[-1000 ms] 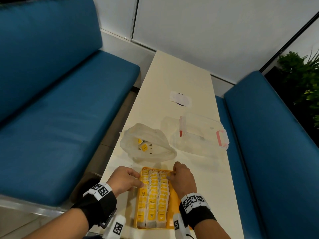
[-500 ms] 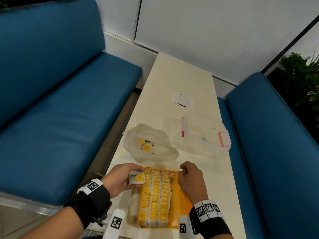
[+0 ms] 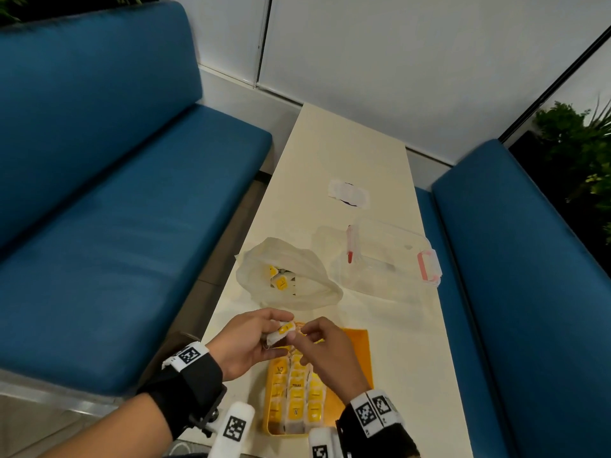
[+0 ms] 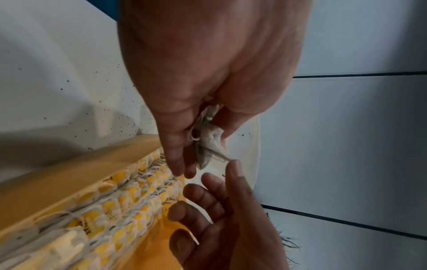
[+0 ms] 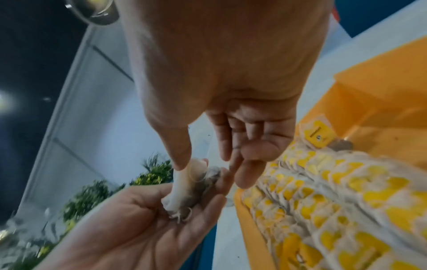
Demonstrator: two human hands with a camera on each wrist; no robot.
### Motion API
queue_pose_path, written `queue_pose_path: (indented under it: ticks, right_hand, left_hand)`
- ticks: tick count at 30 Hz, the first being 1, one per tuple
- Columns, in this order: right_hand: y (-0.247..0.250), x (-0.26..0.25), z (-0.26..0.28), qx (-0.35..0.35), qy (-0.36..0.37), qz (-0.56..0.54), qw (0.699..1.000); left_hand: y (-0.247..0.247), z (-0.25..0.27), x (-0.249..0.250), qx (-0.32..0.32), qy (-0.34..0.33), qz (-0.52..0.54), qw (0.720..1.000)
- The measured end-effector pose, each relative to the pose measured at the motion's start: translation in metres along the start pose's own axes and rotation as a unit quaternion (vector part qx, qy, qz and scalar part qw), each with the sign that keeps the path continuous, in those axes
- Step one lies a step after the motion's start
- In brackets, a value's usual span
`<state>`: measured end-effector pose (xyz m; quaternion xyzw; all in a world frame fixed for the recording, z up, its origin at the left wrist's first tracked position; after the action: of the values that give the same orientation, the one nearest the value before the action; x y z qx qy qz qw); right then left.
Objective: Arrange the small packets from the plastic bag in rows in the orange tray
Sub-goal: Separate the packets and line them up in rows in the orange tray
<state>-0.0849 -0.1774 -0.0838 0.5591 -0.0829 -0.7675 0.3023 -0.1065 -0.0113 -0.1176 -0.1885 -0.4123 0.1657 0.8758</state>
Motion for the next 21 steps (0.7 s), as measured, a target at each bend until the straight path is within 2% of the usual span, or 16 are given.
queue_pose_path:
  ticks: [3, 5, 11, 14, 17, 19, 21]
  right_hand:
    - [0.0, -0.003, -0.001, -0.034, -0.044, -0.106, 0.993]
    - [0.002, -0.006, -0.002, -0.036, -0.047, -0.151, 0.987]
    - [0.007, -0.008, -0.003, 0.016, -0.029, -0.159, 0.987]
    - [0.02, -0.012, -0.002, 0.052, 0.008, -0.078, 0.996]
    - [0.042, -0.018, 0.001, 0.102, 0.085, 0.046, 0.99]
    - [0.05, -0.016, 0.001, 0.094, 0.103, 0.171, 0.975]
    - [0.054, -0.008, 0.001, 0.059, 0.075, 0.254, 0.962]
  left_hand:
    - [-0.006, 0.0, 0.002, -0.009, -0.021, -0.026, 0.999]
    - [-0.009, -0.001, 0.003, -0.011, -0.036, -0.035, 0.999]
    - [-0.012, -0.001, 0.005, -0.002, -0.065, -0.024, 0.998]
    - [-0.005, -0.003, 0.004, 0.02, -0.066, -0.011, 0.998]
    - [0.003, -0.003, 0.004, 0.039, -0.063, -0.019, 0.997]
    - [0.007, -0.001, 0.003, 0.043, -0.068, -0.039, 0.996]
    - [0.006, 0.001, 0.003, 0.046, -0.068, -0.077, 0.994]
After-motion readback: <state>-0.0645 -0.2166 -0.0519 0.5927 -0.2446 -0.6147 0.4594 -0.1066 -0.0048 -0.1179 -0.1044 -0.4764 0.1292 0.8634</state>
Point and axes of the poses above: each hand's wrist, its own z-axis away from the middle knuckle, its own y-axis out of the back of the hand, x = y × z, the point moved 4 cm from there along -z, towards the middle knuckle, and after that the axes turned 3 degrees about -x, right-handed, at the moved point
